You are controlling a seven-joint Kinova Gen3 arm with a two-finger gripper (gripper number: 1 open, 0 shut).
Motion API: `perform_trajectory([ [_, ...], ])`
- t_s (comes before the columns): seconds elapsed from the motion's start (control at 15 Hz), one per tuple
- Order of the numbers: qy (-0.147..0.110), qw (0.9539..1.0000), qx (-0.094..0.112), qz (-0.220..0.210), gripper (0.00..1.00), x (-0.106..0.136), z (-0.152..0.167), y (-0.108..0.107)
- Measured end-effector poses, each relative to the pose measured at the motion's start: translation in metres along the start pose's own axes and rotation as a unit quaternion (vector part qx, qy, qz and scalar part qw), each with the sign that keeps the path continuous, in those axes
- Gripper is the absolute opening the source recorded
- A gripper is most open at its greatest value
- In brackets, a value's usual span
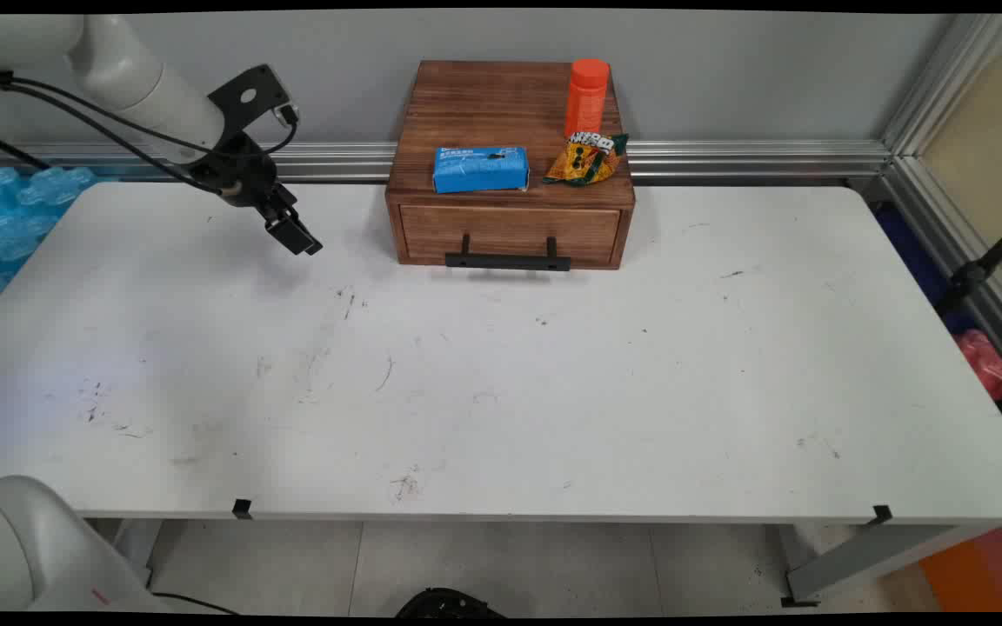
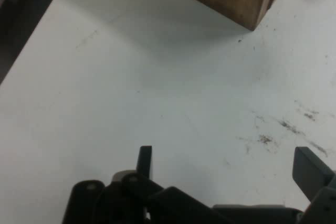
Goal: Open the drawer
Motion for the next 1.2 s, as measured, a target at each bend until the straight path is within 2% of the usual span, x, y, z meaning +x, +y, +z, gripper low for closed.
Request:
perform_trajectory([
  [0.33,-0.004,0.9999,0.005,-0.014,1.00,0.010,-0.008,0.006],
  [0.8,-0.002,0.9994,0.007,-0.033,1.00,0.037,-0.023,0.020],
  [1.2,0.003,0.9991,0.003,-0.042,1.00,0.057,-0.031,0.032],
])
